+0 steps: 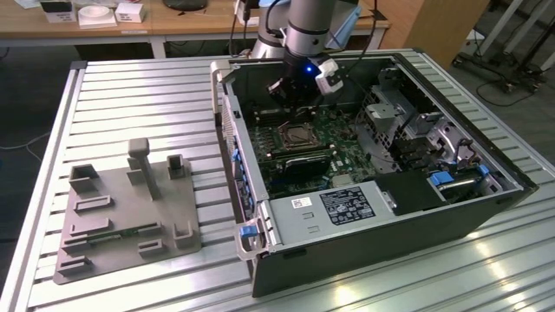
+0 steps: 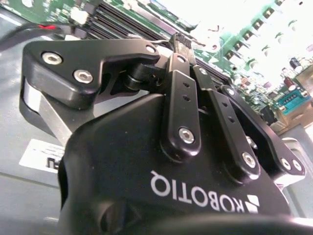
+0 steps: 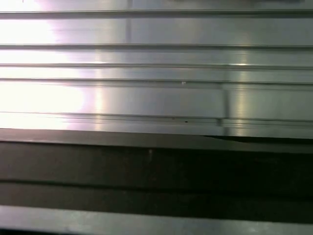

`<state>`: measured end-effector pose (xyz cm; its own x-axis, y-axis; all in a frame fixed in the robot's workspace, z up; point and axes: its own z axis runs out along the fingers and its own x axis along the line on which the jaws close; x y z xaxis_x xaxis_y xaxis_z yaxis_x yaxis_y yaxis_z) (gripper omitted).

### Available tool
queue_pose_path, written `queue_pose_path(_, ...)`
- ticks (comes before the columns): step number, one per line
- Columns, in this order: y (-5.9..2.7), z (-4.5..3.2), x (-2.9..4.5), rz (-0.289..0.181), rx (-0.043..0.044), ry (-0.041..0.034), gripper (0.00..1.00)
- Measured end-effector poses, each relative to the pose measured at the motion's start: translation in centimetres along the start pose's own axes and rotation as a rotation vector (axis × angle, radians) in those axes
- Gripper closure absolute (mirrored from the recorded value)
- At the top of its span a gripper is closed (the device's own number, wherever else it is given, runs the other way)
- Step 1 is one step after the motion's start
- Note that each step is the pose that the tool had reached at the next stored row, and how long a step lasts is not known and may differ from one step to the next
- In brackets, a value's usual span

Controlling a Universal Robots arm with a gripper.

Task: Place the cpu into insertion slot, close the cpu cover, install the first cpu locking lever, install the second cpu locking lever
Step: 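Install the first cpu locking lever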

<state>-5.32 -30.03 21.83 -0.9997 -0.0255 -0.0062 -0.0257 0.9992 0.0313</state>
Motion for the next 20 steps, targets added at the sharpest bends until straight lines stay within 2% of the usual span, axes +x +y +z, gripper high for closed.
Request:
queue_pose_path(3, 0.01, -0.01, 0.3, 0.0, 0.0, 0.0, 0.9)
queue_pose_path(12, 0.12, -0.3, 0.35, 0.005, 0.0001, 0.0, 0.9)
queue_pose_path(20, 0.31, -0.1, -0.27, 0.005, -0.0001, -0.0001, 0.9)
